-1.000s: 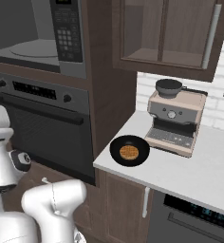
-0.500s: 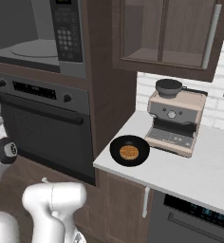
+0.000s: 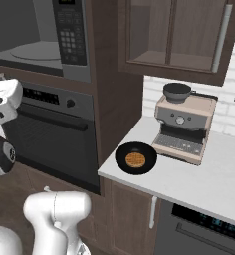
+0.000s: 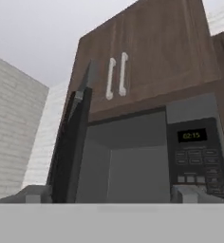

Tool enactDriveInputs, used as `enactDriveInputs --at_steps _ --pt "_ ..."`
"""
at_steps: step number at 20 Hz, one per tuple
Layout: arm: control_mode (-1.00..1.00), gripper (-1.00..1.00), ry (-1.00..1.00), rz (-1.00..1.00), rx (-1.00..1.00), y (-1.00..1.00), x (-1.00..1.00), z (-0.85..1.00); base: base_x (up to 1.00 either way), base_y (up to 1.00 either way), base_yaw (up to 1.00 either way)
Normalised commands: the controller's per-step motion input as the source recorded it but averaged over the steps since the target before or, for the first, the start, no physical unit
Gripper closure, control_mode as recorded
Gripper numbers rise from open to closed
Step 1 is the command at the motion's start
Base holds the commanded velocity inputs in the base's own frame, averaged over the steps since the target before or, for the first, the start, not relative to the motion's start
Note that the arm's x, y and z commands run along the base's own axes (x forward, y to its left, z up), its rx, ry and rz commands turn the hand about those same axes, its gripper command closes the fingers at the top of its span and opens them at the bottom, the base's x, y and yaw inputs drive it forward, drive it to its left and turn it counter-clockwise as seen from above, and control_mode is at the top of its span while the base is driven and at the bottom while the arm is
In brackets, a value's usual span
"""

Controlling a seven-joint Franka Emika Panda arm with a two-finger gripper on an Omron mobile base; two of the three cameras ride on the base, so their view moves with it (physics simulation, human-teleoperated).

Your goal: Open the microwave, place the bowl with waffle inside the microwave, then close the microwave door and turn it on.

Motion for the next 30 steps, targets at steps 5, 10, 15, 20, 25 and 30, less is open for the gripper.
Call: enactDriveInputs --at_steps 5,10,15,20,25,30 --pt "-1.00 -1.00 0.77 0.27 0.01 -0.13 -0.45 0.00 0.00 0.00 0.00" --pt "-1.00 -1.00 0.46 0.42 0.09 -0.03 -0.68 0.12 0.00 0.00 0.00" --pt "-1.00 -1.00 0.14 0.15 0.35 -0.41 -0.48 0.13 0.00 0.00 0.00" --pt "-1.00 -1.00 0.35 -0.25 0.33 -0.21 -0.01 -0.14 0.00 0.00 0.00" --pt "-1.00 -1.00 0.65 -0.21 0.32 -0.27 0.01 0.00 0.00 0.00 0.00" --pt "-1.00 -1.00 0.53 -0.06 0.26 -0.23 0.17 -0.03 0.00 0.00 0.00"
